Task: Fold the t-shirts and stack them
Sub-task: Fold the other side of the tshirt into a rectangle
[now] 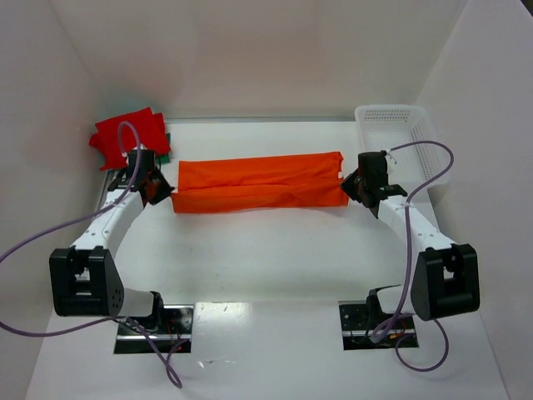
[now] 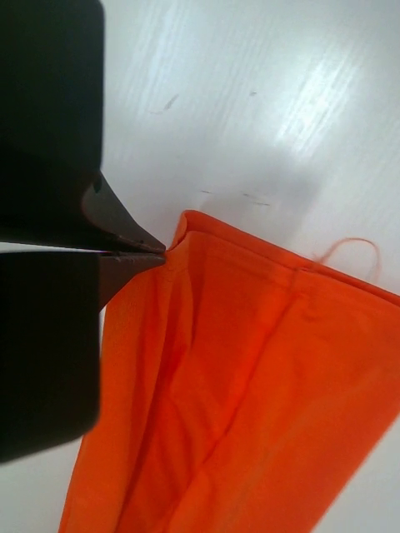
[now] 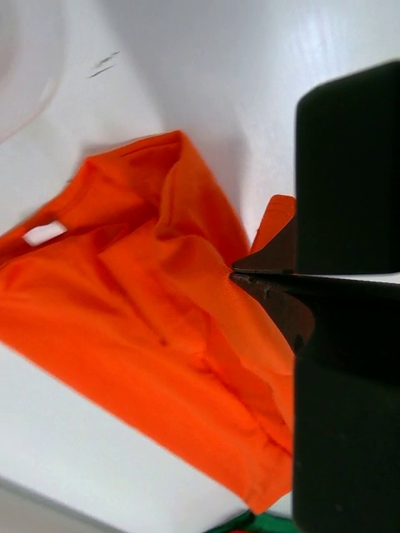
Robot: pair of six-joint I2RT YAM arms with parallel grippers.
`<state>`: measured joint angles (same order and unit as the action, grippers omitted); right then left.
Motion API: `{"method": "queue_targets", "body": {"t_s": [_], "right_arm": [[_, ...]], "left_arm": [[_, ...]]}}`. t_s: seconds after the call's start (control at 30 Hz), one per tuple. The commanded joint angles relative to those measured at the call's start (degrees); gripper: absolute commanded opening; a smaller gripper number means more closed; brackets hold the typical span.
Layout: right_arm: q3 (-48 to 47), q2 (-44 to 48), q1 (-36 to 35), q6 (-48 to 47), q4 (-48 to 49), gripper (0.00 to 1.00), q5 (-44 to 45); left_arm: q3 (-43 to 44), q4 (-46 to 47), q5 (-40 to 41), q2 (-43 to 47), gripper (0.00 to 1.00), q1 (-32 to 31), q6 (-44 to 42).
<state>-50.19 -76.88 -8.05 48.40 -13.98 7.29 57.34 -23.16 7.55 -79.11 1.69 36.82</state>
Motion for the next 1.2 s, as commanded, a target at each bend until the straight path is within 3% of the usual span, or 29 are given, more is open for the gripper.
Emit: {"method": "queue_targets", "body": {"t_s": [0.0,0.17,0.5,1.17], "right_arm": [[3.17,6.3,-1.0,3.0,-3.51,0.0,0.88],[5.02,12.62,-1.53,4.85,-8.59,0.0,0.88],[9.5,17.38,-1.53,8.29,-10.99,0.0,0.53],[-4.2,-6.51,1.55,3.98,-0.27,0.0,2.91]], "left_arm": [[-2.4,-3.29,-0.87,5.1,0.0,0.33,1.94],[-3.82,-5.14,2.54,9.49,0.0,0.33,2.99],[-3.82,-4.97,2.9,5.38,0.0,0.33,3.7],[8.93,1.62,5.63,-17.91,0.0,0.85,0.62]]}}
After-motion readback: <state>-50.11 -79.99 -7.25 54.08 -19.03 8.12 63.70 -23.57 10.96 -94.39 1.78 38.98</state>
